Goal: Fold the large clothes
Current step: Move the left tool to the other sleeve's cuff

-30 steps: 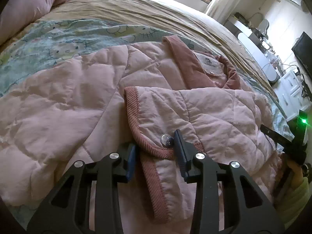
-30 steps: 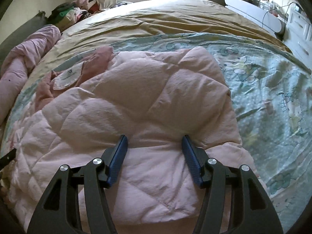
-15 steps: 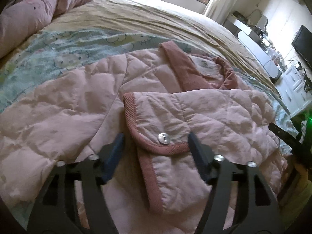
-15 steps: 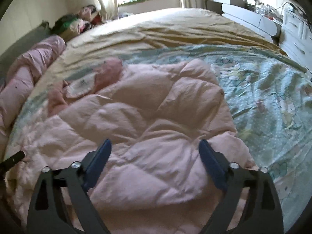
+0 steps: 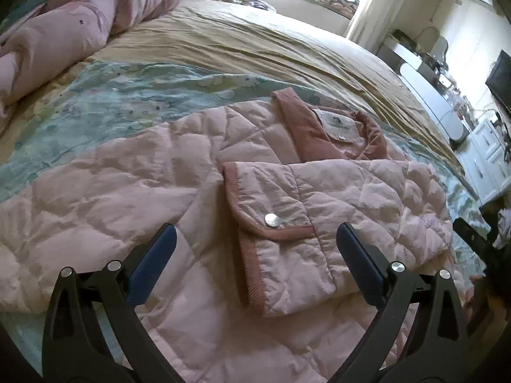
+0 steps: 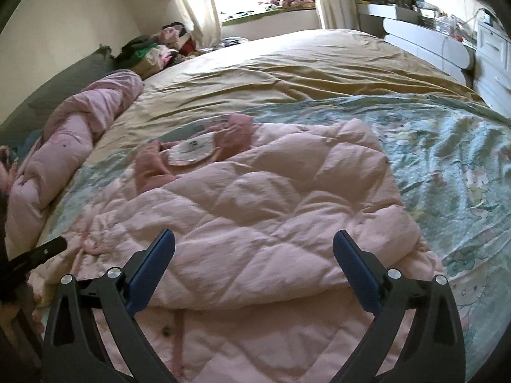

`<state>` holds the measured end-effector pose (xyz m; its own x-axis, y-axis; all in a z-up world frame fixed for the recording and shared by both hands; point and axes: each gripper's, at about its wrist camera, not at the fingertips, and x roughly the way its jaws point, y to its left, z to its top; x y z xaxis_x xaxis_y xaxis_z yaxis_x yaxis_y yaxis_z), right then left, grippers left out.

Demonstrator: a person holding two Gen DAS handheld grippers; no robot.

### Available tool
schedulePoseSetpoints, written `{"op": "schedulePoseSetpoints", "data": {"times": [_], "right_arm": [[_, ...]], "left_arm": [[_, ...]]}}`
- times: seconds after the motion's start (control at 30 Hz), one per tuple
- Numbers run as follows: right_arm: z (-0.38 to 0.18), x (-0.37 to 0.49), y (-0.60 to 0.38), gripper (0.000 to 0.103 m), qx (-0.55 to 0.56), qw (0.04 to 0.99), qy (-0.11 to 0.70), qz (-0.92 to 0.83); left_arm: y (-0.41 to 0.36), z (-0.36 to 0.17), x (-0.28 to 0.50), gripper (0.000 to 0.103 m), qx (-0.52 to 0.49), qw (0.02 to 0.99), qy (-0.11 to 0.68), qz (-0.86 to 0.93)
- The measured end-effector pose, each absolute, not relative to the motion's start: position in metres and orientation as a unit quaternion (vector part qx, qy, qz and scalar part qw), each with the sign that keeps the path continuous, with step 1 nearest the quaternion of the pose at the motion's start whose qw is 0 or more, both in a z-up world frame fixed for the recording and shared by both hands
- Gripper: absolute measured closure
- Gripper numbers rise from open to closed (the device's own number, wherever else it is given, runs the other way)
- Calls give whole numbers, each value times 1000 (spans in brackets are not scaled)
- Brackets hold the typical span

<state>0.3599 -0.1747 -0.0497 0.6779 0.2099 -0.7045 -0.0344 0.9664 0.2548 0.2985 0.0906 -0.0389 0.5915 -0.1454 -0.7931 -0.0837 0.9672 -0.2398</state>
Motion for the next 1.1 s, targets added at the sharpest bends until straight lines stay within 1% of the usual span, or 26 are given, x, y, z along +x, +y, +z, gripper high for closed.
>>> {"op": "schedulePoseSetpoints", "data": {"times": [0.57, 0.9, 1.1], "right_arm": [[3, 335, -79, 4, 72, 917, 357, 165], [21, 329, -30, 4, 53, 915, 345, 202], [29, 323, -1, 4, 38, 913, 340, 224]], "left_arm": [[132, -8, 267, 9, -142, 899, 412, 45], [163, 6, 243, 9, -146, 905, 390, 91], [185, 12, 230, 9, -170, 903, 377, 113]]}}
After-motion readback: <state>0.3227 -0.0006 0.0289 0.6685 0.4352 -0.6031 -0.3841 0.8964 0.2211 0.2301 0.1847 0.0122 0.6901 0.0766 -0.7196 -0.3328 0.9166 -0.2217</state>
